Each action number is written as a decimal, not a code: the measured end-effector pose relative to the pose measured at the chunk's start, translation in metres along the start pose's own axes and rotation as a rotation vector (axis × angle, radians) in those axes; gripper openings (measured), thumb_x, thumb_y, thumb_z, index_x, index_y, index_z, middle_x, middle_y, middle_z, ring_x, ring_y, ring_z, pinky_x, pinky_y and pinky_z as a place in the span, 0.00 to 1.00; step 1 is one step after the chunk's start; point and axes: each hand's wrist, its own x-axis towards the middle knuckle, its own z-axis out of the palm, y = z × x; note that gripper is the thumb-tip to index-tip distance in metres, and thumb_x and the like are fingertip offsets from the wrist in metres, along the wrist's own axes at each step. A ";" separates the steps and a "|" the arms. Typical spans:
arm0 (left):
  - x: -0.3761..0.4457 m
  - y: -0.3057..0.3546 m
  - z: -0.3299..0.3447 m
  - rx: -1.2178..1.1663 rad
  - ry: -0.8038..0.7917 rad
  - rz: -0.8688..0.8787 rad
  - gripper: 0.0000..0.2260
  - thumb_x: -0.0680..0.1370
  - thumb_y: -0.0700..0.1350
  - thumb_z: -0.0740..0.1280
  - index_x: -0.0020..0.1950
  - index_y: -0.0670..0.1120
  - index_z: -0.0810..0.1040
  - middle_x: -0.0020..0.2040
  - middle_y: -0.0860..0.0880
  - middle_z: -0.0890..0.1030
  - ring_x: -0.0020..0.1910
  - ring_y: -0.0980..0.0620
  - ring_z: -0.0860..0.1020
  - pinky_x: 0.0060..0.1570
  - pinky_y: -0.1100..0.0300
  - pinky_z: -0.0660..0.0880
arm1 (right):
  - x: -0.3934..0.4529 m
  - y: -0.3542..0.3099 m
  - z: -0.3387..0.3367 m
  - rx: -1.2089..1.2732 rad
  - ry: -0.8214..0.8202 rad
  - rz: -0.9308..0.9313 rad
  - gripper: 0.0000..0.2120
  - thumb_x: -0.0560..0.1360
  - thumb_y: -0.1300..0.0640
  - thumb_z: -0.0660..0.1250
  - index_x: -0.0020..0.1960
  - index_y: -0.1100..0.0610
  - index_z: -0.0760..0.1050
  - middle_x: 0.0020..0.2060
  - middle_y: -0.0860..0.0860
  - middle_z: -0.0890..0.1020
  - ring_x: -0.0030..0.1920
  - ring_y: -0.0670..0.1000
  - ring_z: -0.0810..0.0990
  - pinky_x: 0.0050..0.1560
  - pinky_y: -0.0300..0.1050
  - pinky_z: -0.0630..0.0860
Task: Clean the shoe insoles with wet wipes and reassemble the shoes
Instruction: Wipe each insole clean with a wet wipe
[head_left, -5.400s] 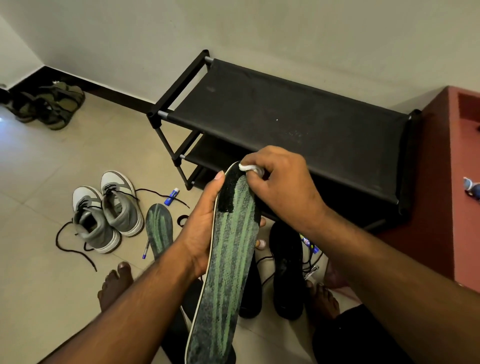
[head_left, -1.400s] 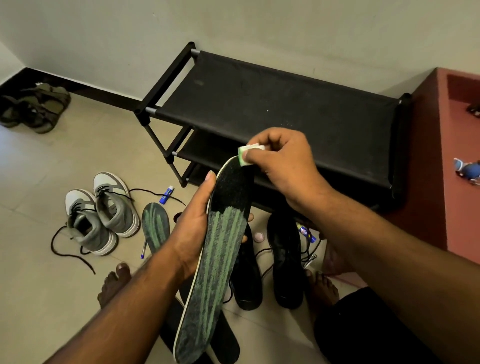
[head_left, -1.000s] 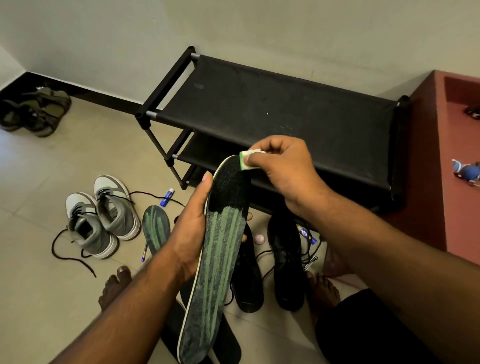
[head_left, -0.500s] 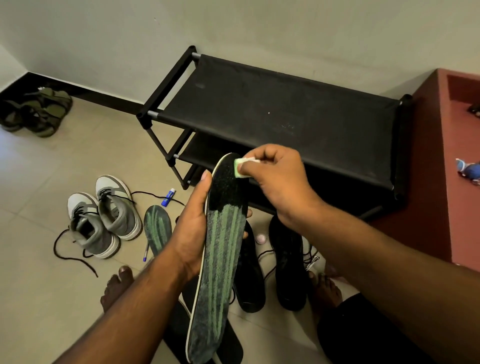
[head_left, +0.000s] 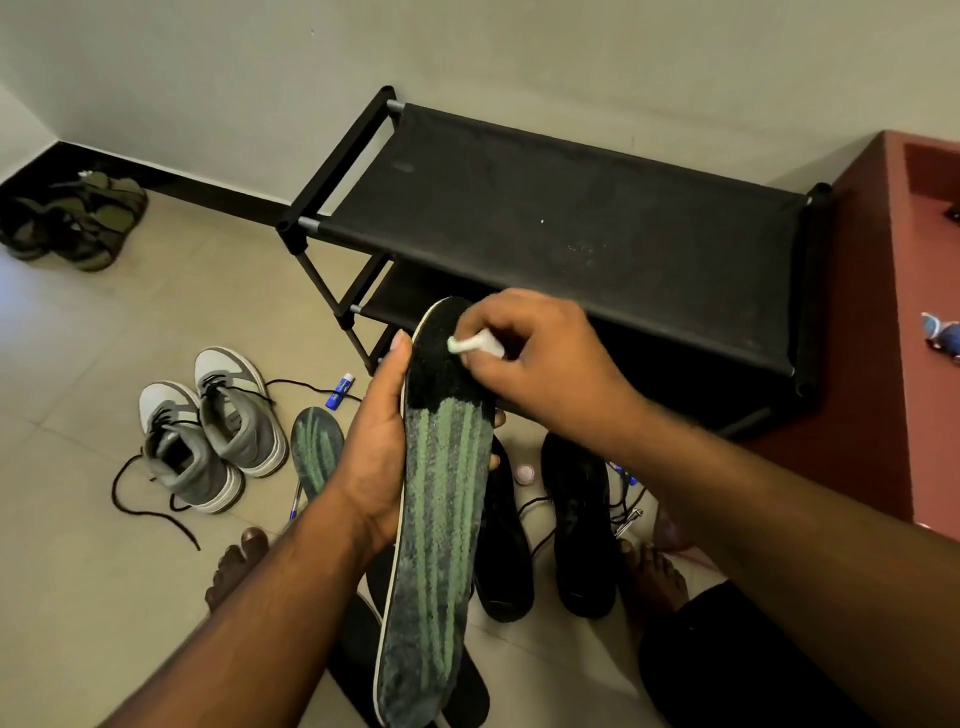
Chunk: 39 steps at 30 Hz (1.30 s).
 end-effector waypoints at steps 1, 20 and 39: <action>0.001 0.001 -0.001 -0.034 -0.003 -0.007 0.32 0.78 0.68 0.54 0.54 0.43 0.85 0.47 0.39 0.80 0.43 0.44 0.78 0.45 0.50 0.76 | -0.001 -0.003 -0.001 -0.096 -0.142 -0.094 0.06 0.69 0.60 0.69 0.45 0.52 0.81 0.41 0.44 0.81 0.43 0.44 0.79 0.44 0.47 0.77; 0.004 0.004 -0.007 -0.132 0.082 0.044 0.31 0.79 0.66 0.54 0.48 0.42 0.85 0.43 0.42 0.83 0.39 0.45 0.82 0.42 0.54 0.79 | 0.002 -0.008 -0.021 -0.286 -0.642 -0.109 0.07 0.70 0.57 0.72 0.46 0.48 0.82 0.41 0.39 0.81 0.42 0.36 0.78 0.45 0.33 0.73; 0.006 -0.001 -0.007 -0.160 0.008 -0.016 0.37 0.77 0.71 0.53 0.51 0.40 0.85 0.45 0.37 0.82 0.41 0.39 0.80 0.50 0.46 0.76 | 0.010 0.002 -0.024 -0.235 -0.391 -0.061 0.05 0.69 0.59 0.74 0.44 0.51 0.83 0.40 0.43 0.82 0.42 0.41 0.79 0.43 0.35 0.74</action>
